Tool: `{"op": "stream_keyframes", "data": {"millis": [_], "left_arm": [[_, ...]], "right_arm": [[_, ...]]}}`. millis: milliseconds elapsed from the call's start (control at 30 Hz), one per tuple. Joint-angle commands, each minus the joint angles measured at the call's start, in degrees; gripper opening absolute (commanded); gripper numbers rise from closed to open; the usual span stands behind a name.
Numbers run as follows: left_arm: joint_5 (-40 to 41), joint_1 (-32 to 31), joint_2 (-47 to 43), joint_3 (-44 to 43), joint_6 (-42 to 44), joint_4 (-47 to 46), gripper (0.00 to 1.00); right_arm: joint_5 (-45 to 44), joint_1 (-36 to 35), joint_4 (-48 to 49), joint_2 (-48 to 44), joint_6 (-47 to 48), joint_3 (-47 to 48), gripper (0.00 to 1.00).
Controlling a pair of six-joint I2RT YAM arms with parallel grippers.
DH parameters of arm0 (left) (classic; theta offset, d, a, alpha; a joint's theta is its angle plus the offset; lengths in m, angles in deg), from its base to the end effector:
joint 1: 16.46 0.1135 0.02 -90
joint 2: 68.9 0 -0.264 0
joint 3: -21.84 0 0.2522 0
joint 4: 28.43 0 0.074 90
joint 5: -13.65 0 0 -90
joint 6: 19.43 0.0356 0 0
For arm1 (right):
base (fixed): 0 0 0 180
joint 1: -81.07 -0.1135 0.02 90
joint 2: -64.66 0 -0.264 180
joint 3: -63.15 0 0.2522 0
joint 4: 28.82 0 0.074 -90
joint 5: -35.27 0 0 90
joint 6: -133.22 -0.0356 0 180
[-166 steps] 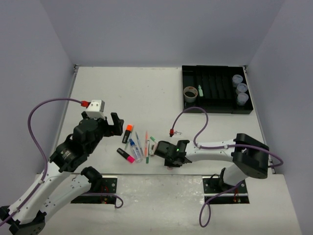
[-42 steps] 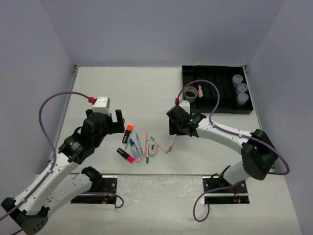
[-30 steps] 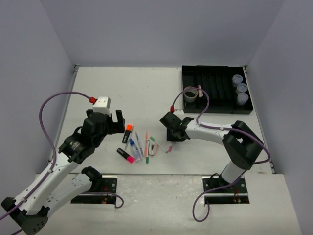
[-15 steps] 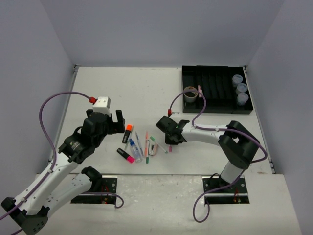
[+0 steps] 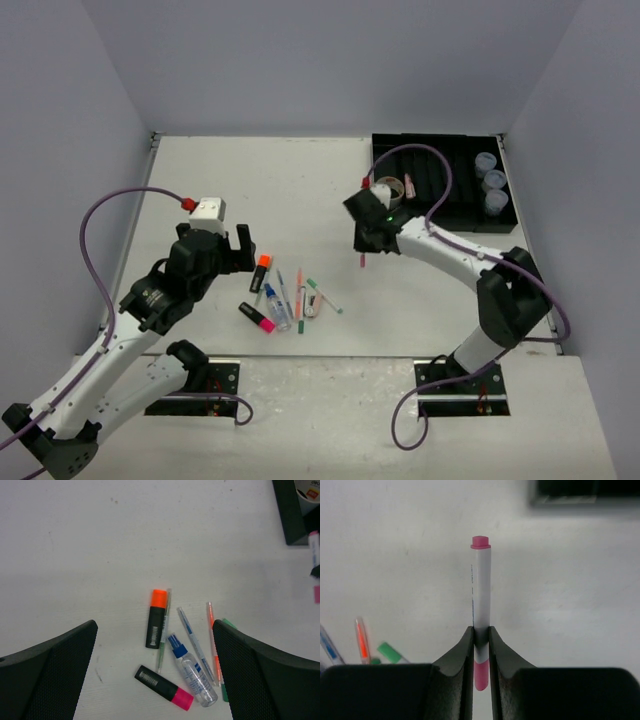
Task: Sort the stationery into containers
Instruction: Pick up the pen from the center of the board, then place the pen in the storage box.
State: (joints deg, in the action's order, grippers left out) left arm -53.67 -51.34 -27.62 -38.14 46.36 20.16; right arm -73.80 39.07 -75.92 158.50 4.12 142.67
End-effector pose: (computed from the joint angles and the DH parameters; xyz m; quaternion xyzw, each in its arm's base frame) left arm 0.1335 -0.0763 0.3153 -0.0191 0.8541 -0.0941 0.5111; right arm 0.2557 0.2145 0.2200 0.0167 0.9564 0.0363 0.2893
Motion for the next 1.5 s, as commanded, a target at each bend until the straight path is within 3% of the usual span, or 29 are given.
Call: {"op": "stream_keyframes", "data": {"millis": [0,133,367,567,767,1067,1300,1467], "left_arm": [[-0.08,0.34,-0.77,-0.01,1.79,-1.78,1.00],[0.41,0.33,-1.60,-0.01,1.71,-1.70,1.00],[0.54,0.29,-3.29,0.16,1.53,-1.64,1.00],[0.18,0.21,-3.48,0.07,1.53,-1.78,1.00],[0.17,0.16,-3.75,0.10,1.53,-1.81,1.00],[0.07,0.17,-3.50,0.07,1.62,-1.87,1.00],[-0.10,0.16,-3.57,0.08,1.62,-1.87,1.00],[-0.18,0.16,-3.64,0.07,1.62,-1.87,1.00]], "right_arm": [[-0.30,17.65,-1.30,-0.51,15.40,11.58,0.00],[1.25,24.77,-1.70,9.32,26.53,22.59,0.00],[3.54,33.31,-4.50,26.73,34.16,40.56,0.00],[7.57,36.20,-6.65,33.65,42.39,49.73,0.00],[7.86,36.50,-6.91,37.27,46.13,52.70,0.02],[9.62,36.48,-6.97,40.04,42.79,51.87,0.05],[10.89,36.55,-6.74,40.09,39.32,51.59,0.14],[10.86,36.55,-6.82,38.36,35.58,51.45,0.32]]}}
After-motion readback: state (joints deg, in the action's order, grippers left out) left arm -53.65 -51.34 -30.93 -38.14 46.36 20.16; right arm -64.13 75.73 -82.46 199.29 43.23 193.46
